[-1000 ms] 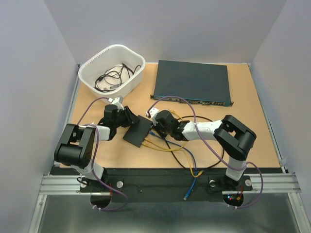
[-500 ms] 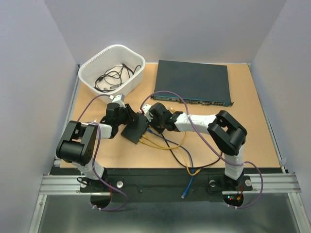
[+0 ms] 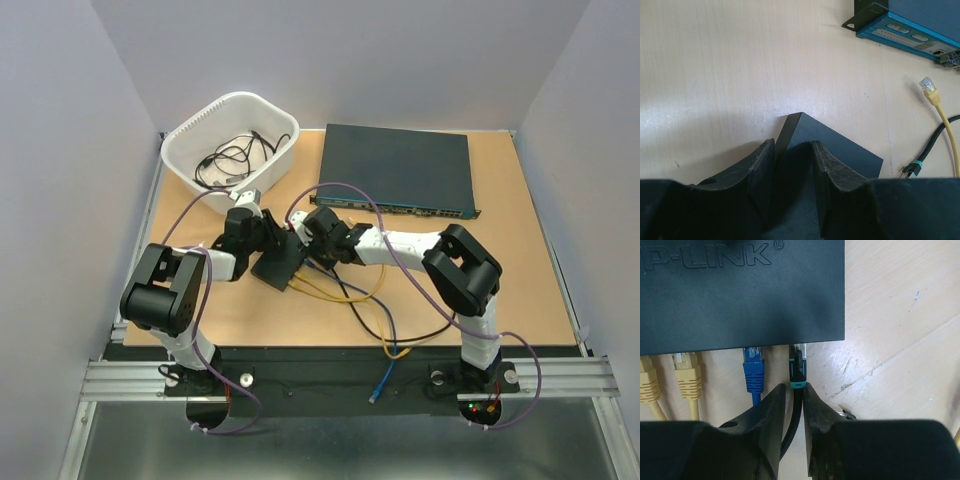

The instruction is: Insert the plug into the switch port

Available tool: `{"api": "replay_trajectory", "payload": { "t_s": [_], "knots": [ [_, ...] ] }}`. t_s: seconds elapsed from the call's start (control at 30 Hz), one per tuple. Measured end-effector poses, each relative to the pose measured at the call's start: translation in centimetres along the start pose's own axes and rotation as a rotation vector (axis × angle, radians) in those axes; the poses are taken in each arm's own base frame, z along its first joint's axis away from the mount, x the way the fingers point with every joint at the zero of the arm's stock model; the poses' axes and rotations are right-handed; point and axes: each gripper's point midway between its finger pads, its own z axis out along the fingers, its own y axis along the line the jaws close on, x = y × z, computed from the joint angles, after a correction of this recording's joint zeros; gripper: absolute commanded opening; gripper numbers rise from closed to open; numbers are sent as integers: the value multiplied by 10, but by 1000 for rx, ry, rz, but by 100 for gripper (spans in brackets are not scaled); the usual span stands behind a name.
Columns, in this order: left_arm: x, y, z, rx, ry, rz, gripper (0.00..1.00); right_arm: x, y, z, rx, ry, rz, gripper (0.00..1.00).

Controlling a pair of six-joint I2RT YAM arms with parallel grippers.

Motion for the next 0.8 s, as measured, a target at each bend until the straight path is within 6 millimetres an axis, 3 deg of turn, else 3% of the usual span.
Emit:
{"api": "replay_trajectory", "payload": {
  "t_s": [0.13, 0.27, 0.4, 0.5, 0.63, 0.8],
  "knots": [
    [-1, -1, 2, -18, 19, -4, 44, 1, -3, -1, 22, -30, -6, 28],
    [-1, -3, 2, -32, 52, -16, 55, 3, -4, -3, 34, -64, -9, 32],
    [6, -4, 1, -37, 96, -33, 62, 5, 3, -8, 31, -94, -15, 46],
    [9, -5, -2, -41, 115, -48, 67, -1, 6, -19, 34, -131, -16, 54],
    [9, -4, -7, -58, 124, -64, 71, -29, 3, -47, 45, -238, -1, 58],
    [8, 2, -17, -111, 131, -77, 75, -46, 1, -75, 52, -321, 22, 68]
  ]
}}
